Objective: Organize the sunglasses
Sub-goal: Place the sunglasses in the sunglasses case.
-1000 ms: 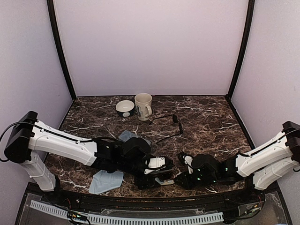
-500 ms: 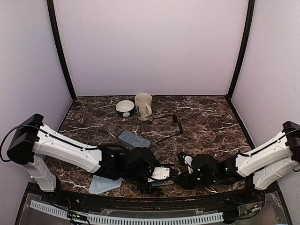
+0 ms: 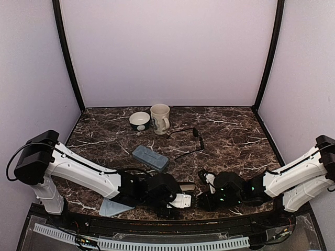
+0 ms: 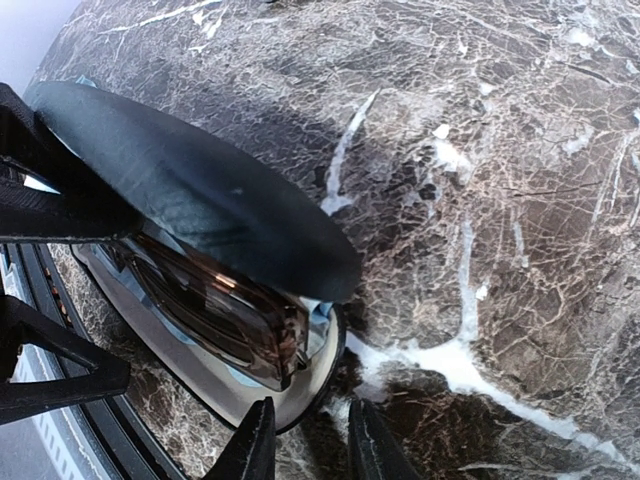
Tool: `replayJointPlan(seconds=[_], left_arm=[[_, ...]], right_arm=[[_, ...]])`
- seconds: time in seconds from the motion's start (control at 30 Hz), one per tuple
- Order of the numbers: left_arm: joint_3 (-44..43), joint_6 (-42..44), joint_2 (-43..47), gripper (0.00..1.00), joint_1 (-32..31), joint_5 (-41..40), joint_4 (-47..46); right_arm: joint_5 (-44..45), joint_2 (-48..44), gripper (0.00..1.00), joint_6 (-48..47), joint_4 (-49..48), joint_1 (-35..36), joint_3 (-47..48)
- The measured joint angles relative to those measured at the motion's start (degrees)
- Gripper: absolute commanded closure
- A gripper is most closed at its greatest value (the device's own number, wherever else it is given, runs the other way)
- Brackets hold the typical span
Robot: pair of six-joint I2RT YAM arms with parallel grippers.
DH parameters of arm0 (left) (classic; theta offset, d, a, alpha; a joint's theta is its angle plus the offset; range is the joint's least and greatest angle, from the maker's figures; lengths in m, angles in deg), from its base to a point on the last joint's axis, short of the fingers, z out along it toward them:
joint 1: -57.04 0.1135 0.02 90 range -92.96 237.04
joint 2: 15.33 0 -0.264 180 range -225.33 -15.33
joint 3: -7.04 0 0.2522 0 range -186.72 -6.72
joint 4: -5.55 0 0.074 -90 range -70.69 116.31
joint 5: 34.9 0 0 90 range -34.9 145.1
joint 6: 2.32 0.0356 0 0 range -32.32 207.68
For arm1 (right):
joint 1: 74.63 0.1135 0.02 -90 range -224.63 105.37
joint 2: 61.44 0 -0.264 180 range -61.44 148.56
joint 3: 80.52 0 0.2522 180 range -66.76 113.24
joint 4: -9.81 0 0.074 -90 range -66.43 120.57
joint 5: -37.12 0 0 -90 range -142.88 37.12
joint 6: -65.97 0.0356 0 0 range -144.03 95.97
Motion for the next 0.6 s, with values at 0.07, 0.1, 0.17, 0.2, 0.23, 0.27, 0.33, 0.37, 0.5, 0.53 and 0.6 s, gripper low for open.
replayJointPlan(seconds=[0.07, 0.1, 0.17, 0.2, 0.23, 0.27, 0.33, 0.37, 0.5, 0.53, 0.6], left_arm=[[0.0, 0.3, -0.2, 0.18, -0.2, -0.7, -0.1], [0.0, 0.5, -0.3, 0.18, -0.2, -0.8, -0.2], [-0.1, 0.8, -0.6, 0.19, -0.2, -1.1, -0.3], [-0.3, 0.9, -0.7, 0.19, -0.2, -1.3, -0.4], [-0.3, 0.9, -0.8, 0.19, -0.2, -1.3, -0.4], [-0.4, 0.9, -1.0, 0.19, -0.2, -1.4, -0.5], [-0.4, 0.9, -1.1, 0.21, -0.2, -1.4, -0.5], [-0.4, 0.9, -1.2, 0.21, -0.2, -1.4, -0.6], [-0.4, 0.8, -1.2, 0.22, -0.2, -1.0, -0.9], [-0.4, 0.8, -1.2, 0.22, -0.2, -0.9, -0.9], [-0.4, 0.8, -1.2, 0.23, -0.2, -0.5, -0.9]], right_arm=[[0.0, 0.0, 0.74, 0.0, 0.0, 0.0, 0.0], [0.0, 0.0, 0.74, 0.0, 0.0, 0.0, 0.0], [0.0, 0.0, 0.74, 0.0, 0.0, 0.0, 0.0], [0.0, 0.0, 0.74, 0.0, 0.0, 0.0, 0.0], [0.0, 0.0, 0.74, 0.0, 0.0, 0.0, 0.0], [0.0, 0.0, 0.74, 0.0, 0.0, 0.0, 0.0], [0.0, 0.0, 0.74, 0.0, 0.0, 0.0, 0.0], [0.0, 0.0, 0.74, 0.0, 0.0, 0.0, 0.0], [0.0, 0.0, 0.74, 0.0, 0.0, 0.0, 0.0], [0.0, 0.0, 0.74, 0.0, 0.0, 0.0, 0.0], [0.0, 0.0, 0.74, -0.2, 0.0, 0.0, 0.0]])
